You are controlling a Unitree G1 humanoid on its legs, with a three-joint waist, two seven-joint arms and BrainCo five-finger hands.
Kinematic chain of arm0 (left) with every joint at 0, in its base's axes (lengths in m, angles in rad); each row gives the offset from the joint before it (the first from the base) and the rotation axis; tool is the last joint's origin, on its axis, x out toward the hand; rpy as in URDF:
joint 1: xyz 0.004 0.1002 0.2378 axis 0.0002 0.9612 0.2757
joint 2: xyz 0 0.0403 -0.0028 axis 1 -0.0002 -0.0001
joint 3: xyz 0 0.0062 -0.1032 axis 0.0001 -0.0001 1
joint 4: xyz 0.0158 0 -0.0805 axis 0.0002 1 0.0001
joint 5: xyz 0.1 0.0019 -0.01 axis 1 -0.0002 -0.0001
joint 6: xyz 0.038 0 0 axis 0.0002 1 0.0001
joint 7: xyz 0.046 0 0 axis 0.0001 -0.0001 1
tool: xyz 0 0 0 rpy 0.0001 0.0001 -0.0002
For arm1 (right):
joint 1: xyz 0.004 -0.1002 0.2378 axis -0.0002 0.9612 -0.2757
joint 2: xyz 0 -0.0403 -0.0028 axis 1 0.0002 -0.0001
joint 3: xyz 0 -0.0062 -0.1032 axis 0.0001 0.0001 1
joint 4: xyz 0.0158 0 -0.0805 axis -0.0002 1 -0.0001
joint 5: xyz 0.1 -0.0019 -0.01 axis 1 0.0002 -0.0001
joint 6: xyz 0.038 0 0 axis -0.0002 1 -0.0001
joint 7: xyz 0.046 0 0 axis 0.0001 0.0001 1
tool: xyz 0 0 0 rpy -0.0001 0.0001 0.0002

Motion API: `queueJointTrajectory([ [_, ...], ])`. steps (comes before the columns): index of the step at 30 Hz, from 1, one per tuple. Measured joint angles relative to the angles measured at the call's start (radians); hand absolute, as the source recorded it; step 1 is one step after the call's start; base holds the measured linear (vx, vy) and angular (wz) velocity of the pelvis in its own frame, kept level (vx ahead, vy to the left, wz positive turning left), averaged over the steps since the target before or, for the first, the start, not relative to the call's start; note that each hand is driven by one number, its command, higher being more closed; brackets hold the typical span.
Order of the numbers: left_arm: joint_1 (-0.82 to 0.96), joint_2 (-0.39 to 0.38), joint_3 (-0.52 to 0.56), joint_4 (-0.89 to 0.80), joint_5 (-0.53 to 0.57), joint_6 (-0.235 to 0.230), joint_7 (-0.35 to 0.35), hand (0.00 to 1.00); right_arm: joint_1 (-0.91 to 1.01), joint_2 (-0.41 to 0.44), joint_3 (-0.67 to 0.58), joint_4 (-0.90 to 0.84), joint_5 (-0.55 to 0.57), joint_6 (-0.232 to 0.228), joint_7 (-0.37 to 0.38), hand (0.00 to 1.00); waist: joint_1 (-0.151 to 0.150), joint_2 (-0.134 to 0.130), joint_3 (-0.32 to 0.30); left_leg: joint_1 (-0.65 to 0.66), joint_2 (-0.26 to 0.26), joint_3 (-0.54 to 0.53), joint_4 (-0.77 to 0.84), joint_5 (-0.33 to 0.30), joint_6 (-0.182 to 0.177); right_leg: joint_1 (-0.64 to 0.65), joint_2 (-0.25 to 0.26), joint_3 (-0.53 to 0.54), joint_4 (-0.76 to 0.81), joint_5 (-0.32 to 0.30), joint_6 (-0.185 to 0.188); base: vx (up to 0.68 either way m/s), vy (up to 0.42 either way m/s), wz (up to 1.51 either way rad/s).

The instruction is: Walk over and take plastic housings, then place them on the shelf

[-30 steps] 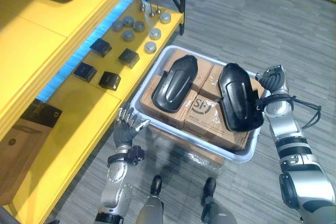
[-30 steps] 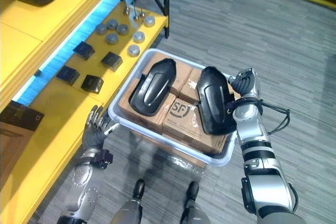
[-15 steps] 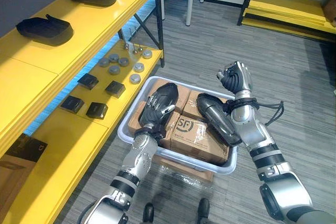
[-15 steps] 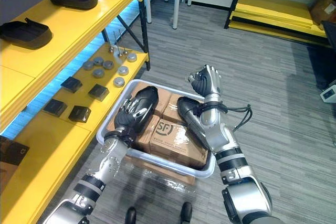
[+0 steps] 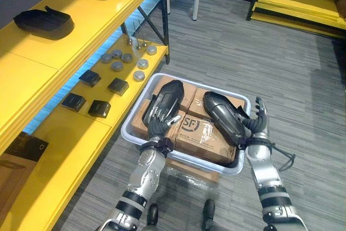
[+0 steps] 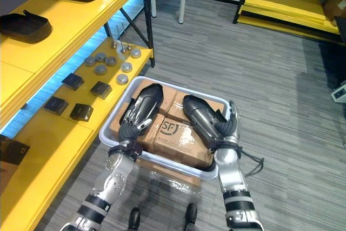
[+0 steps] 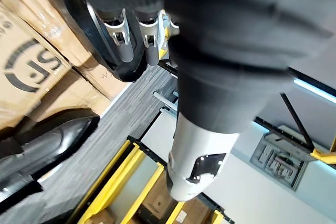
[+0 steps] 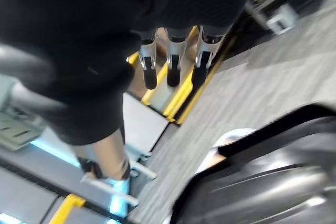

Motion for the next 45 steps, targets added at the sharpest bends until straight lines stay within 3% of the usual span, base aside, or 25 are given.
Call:
queueJointTrajectory([
  [5,0.075,0.026,0.037,-0.038,0.053,0.0,-0.005,0.0,-0.047,-0.044,-0.018,0.071,0.005,-0.012,0.007,0.0,0.007,-0.006,0.003,-0.018,-0.001,0.002,-0.005,-0.001,0.001,-0.019,-0.003,-0.001,0.002,-0.002,0.004,-0.01,0.001,0.01],
  [8,0.111,0.041,0.045,-0.059,0.089,-0.001,-0.005,0.0,-0.176,-0.125,-0.022,0.235,0.023,-0.012,0.012,0.0,0.019,-0.01,0.013,-0.071,-0.007,-0.005,-0.001,0.01,0.003,-0.07,-0.007,-0.005,0.001,0.012,0.001,-0.02,0.004,0.06],
  [11,0.143,0.038,0.049,-0.094,0.129,-0.002,-0.004,0.0,-0.32,-0.214,-0.029,0.353,0.043,-0.01,0.007,0.0,0.032,-0.009,0.065,-0.107,-0.011,-0.022,0.009,0.022,0.0,-0.088,-0.012,-0.021,0.001,0.023,-0.003,-0.02,0.007,0.19],
  [14,0.18,0.038,0.045,-0.107,0.181,-0.005,-0.002,0.0,-0.451,-0.332,-0.025,0.493,0.046,-0.006,-0.012,0.0,0.04,-0.007,0.083,-0.194,-0.015,-0.063,0.044,0.024,-0.003,-0.138,-0.015,-0.061,0.002,0.026,-0.006,0.02,-0.003,0.35],
  [15,0.196,0.037,0.044,-0.107,0.199,-0.007,0.0,0.0,-0.5,-0.383,-0.016,0.55,0.056,-0.006,-0.02,0.0,0.055,-0.007,0.092,-0.223,-0.015,-0.069,0.056,0.024,-0.003,-0.16,-0.015,-0.065,0.004,0.026,-0.006,0.03,0.004,0.21],
  [21,0.236,0.032,0.036,-0.088,0.236,-0.022,0.015,0.0,-0.672,-0.583,0.113,0.799,0.098,-0.008,-0.058,0.0,0.09,0.04,0.136,-0.359,-0.028,-0.137,0.134,0.024,-0.003,-0.23,-0.02,-0.117,0.022,0.026,-0.006,0.04,0.017,0.25],
  [27,0.235,0.025,0.032,-0.059,0.236,-0.043,0.029,0.0,-0.761,-0.679,0.238,0.964,0.111,-0.017,-0.058,0.0,0.114,0.073,0.153,-0.491,-0.036,-0.174,0.181,0.017,-0.011,-0.333,-0.024,-0.145,0.052,0.026,-0.005,-0.01,0.014,0.14],
  [31,0.233,-0.002,0.033,-0.057,0.236,-0.048,0.037,0.0,-0.762,-0.711,0.298,1.03,0.149,-0.03,-0.018,0.0,0.133,0.097,0.165,-0.547,-0.039,-0.189,0.186,0.017,-0.012,-0.38,-0.027,-0.16,0.058,0.027,-0.006,-0.01,-0.005,0.07],
  [32,0.232,-0.007,0.033,-0.058,0.236,-0.051,0.037,0.0,-0.759,-0.713,0.303,1.038,0.153,-0.03,-0.016,1.0,0.138,0.101,0.167,-0.553,-0.04,-0.193,0.187,0.017,-0.012,-0.385,-0.027,-0.162,0.059,0.027,-0.006,0.01,-0.014,0.08],
  [45,0.194,-0.068,0.053,-0.06,0.236,-0.052,0.034,0.0,-0.662,-0.78,0.333,0.97,0.18,-0.067,0.01,1.0,0.164,0.107,0.167,-0.569,-0.053,-0.201,0.192,0.02,-0.014,-0.446,-0.06,-0.165,0.175,-0.029,-0.008,0.05,-0.029,0.03],
])
